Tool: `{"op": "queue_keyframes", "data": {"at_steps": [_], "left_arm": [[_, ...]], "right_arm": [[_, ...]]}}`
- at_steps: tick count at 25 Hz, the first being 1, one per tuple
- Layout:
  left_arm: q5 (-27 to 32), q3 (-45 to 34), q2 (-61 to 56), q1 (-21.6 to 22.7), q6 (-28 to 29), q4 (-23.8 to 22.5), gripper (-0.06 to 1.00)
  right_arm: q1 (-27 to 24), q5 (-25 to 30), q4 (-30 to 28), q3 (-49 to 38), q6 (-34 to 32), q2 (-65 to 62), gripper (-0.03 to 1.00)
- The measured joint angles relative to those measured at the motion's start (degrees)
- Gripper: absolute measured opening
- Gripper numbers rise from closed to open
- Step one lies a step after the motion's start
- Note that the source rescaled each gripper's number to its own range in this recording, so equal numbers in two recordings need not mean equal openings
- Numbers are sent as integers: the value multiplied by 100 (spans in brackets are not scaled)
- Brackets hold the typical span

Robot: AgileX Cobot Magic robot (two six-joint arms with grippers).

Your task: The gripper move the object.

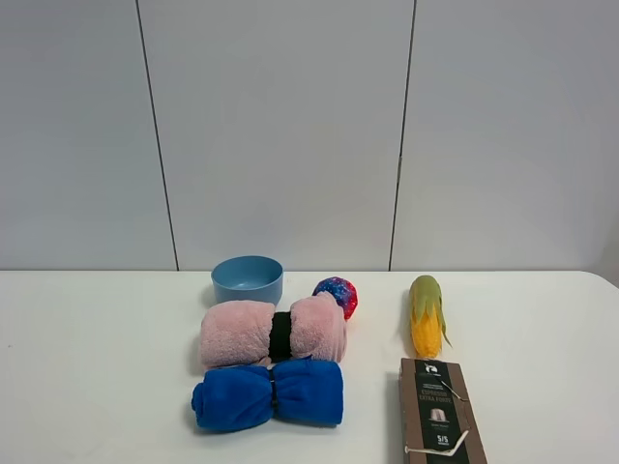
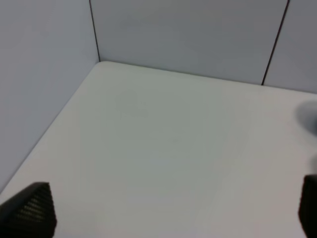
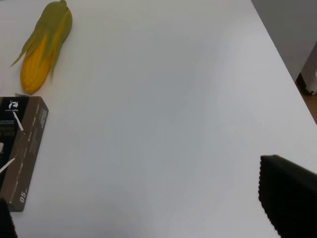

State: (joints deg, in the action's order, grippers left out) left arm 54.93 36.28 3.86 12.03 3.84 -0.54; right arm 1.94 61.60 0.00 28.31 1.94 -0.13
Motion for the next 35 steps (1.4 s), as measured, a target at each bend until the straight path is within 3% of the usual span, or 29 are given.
{"op": "queue_keyframes", "data": {"at_steps": [6, 11, 35], "left_arm": [[155, -558, -402, 0, -51, 286, 99], [587, -638, -421, 0, -452, 248, 99], [558, -722, -420, 0, -444, 143, 99]], "right_arm": [[0, 0, 0, 0, 0, 0, 100], [0, 0, 0, 0, 0, 0, 100], [0, 0, 0, 0, 0, 0, 100]]}}
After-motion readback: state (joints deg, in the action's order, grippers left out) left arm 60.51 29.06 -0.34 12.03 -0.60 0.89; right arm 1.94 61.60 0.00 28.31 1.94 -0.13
